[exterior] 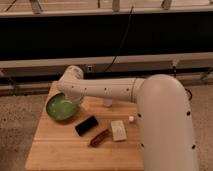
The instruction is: Drag the ceramic bowl in a circle
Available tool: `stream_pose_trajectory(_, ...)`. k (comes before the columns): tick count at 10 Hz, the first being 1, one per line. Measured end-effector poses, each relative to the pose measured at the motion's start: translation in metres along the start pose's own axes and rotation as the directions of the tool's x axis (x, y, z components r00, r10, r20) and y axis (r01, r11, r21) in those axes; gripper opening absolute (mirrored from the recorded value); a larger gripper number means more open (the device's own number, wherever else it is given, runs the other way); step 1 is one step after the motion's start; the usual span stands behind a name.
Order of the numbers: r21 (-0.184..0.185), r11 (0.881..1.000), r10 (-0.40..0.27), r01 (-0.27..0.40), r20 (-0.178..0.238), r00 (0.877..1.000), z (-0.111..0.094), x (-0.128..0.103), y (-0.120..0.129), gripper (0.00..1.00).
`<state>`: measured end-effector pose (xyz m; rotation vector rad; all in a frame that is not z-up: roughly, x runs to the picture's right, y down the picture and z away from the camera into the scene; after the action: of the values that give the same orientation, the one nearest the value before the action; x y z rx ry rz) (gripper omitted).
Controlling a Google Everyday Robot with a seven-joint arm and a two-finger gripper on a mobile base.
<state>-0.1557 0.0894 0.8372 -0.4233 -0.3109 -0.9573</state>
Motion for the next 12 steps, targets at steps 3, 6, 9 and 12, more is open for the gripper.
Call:
stream_pose_trajectory(3,-0.01,1.0,0.002,-0.002,0.008,1.0,0.005,0.01,0.019,0.8)
stream_pose_trajectory(6,-0.013,1.0,0.001,-0.001,0.023,1.0,0.009,0.005,0.027,0.72)
stream_pose_trajectory(9,-0.012,1.0,-0.01,0.01,0.028,1.0,0.014,0.008,0.03,0.8)
stream_pose_trajectory(12,-0.023,0.999,-0.034,0.035,0.043,0.998,0.022,-0.008,0.021,0.8)
